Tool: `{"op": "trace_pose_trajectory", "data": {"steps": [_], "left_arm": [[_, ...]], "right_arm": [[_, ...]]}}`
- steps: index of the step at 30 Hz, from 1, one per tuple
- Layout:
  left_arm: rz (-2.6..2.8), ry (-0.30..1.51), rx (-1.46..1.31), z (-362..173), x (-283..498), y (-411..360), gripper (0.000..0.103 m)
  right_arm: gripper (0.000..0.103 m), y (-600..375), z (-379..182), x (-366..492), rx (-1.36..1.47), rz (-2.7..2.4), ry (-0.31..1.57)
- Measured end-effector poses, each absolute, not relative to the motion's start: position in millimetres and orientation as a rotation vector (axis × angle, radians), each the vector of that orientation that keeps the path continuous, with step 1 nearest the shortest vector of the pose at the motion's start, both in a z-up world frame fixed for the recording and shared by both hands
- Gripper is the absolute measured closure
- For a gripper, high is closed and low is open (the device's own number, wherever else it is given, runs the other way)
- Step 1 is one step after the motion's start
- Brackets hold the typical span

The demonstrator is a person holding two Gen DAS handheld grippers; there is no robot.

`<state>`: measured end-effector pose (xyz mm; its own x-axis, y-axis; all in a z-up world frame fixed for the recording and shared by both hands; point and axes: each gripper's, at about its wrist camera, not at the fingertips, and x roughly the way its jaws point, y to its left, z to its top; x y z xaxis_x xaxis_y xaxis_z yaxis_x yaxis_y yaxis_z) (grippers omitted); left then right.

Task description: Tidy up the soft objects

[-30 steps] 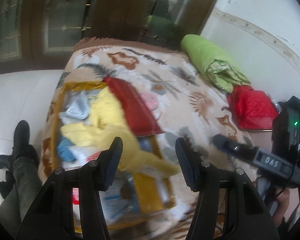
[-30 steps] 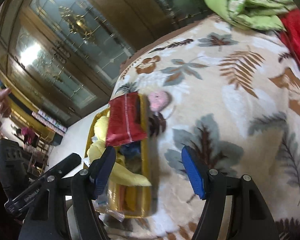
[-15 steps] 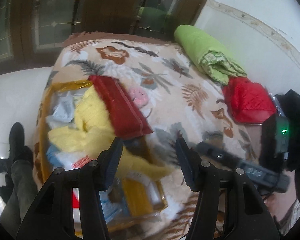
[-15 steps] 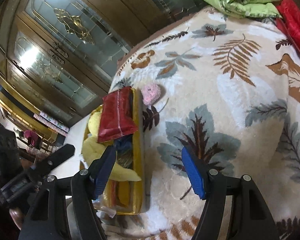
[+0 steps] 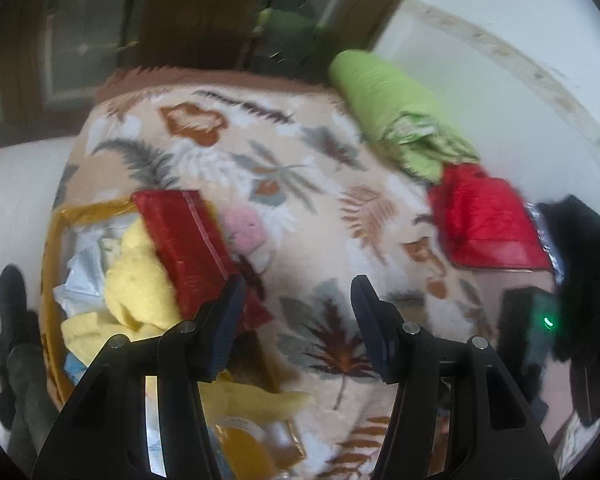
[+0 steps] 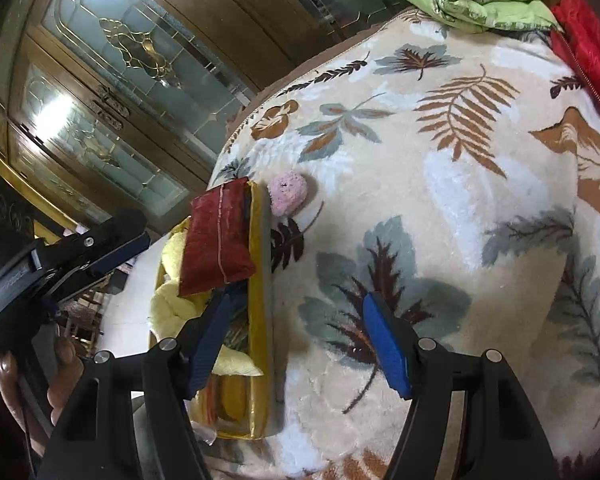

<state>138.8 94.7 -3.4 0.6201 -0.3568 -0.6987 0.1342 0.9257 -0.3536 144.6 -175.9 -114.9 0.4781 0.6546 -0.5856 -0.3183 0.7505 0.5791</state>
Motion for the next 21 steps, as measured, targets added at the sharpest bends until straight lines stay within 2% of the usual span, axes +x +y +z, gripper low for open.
{"op": "trace_pose_trajectory", "data": {"steps": [5,13,17,21], "left_arm": [[-0.301,0.924,-0.297,-30,137,96,0.048],[-0.291,0.946,-0.278,-25,187,88,0.048],[-0.302,0.874,-0.246,-18,161,91,0.048],[-0.32,0.896,-0.347,-30,138,113,0.048]], "right_arm": [[0.035,-171,-122,148,0.432,0.632,0.91],[0.035,-172,-121,157,0.433,0.583,0.934],[0.034,-167,-119,163,0.415,0.579,0.924],[0.035,-161,-120,165,0.445,0.613,0.921]]}}
